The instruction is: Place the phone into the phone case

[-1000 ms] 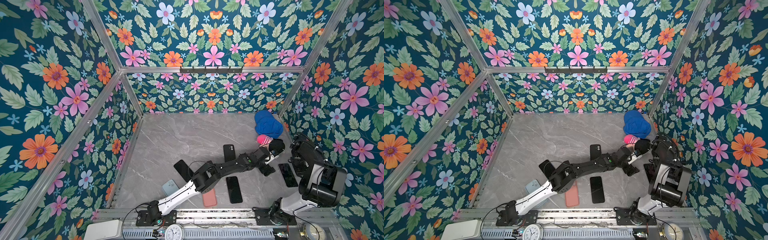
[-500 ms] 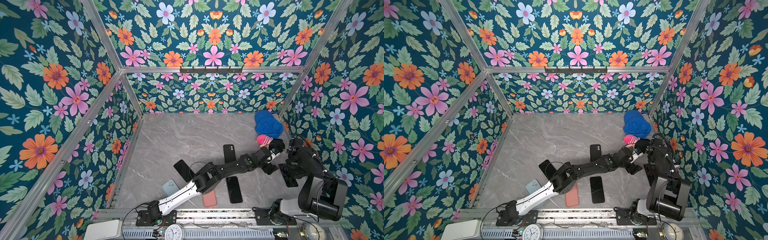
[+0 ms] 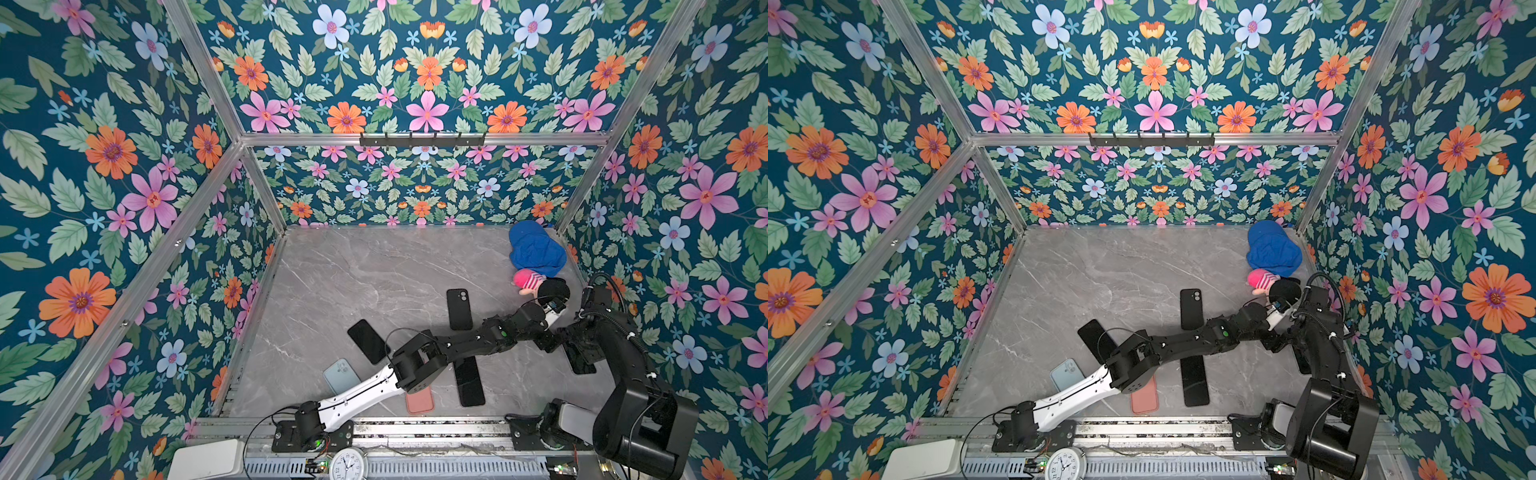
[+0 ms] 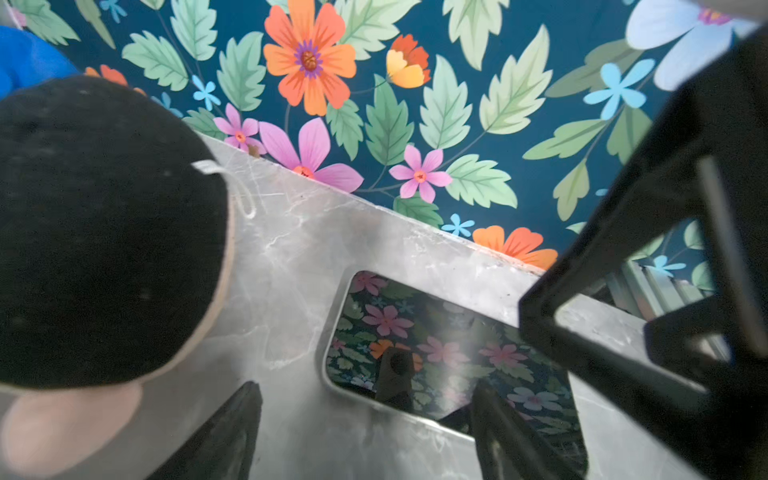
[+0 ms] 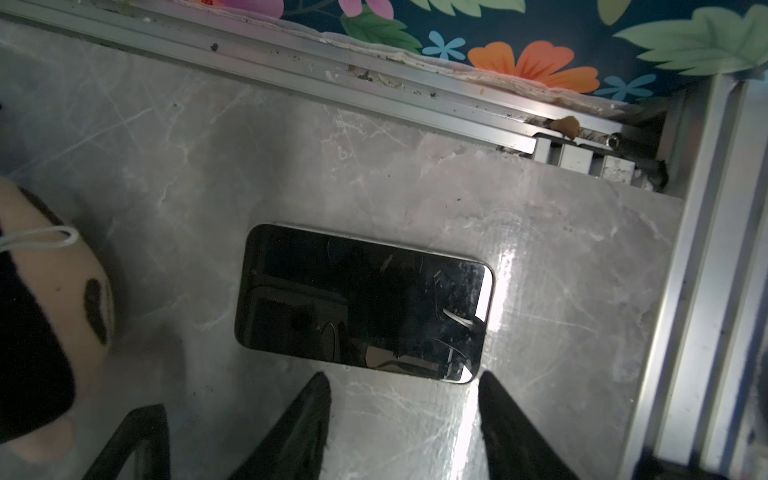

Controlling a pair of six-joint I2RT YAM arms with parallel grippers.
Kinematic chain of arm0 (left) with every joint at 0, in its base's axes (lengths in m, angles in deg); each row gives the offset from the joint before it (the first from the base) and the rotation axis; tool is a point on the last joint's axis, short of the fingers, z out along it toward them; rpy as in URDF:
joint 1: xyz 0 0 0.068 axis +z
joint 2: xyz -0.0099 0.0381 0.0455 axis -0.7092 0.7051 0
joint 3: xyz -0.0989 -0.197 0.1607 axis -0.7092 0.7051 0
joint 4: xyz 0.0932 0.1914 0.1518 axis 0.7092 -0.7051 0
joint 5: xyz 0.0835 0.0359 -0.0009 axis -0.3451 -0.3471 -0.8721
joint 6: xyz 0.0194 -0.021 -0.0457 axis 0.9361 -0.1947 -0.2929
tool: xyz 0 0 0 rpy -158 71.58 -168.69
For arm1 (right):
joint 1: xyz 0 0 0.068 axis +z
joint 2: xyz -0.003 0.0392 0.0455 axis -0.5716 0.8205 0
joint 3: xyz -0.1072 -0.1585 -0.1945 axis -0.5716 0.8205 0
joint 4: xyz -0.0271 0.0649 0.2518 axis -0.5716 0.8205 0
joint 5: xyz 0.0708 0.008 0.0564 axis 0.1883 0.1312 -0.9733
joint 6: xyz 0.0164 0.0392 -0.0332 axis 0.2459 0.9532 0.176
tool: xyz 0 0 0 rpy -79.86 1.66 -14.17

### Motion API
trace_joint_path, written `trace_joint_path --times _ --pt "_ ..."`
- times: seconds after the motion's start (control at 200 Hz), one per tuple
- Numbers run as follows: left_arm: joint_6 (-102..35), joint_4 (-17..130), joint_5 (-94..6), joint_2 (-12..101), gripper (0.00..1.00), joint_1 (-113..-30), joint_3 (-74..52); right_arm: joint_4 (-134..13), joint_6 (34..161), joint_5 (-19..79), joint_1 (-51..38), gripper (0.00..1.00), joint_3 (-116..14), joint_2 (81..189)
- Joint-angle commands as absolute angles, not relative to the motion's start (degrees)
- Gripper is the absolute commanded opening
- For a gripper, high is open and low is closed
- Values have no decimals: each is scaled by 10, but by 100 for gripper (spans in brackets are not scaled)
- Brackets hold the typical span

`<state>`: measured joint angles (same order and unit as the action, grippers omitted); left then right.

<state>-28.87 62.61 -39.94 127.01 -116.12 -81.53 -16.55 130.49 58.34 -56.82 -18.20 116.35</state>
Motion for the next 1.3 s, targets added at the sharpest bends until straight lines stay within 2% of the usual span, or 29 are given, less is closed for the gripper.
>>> trace_joint_path --times 0.0,0.14,0.42,0.745,1.01,1.3 --pt "-332 667 -390 1285 79 -1164 -833 -167 1316 571 -579 57 -181 1171" --pt "-367 678 -386 1297 77 -1166 -841 -150 1337 552 -594 57 -195 1194" --pt "-383 609 -429 1303 66 -1172 -847 -153 1371 531 -593 58 -199 1219" --pt "-386 518 -470 1297 61 -1163 -847 -167 1387 535 -593 58 -217 1261" --pt "-371 491 -475 1265 61 -1157 -820 -153 1401 544 -594 58 -246 1303" --pt "-319 523 -496 1128 69 -1152 -653 -126 1460 571 -607 61 -267 1315"
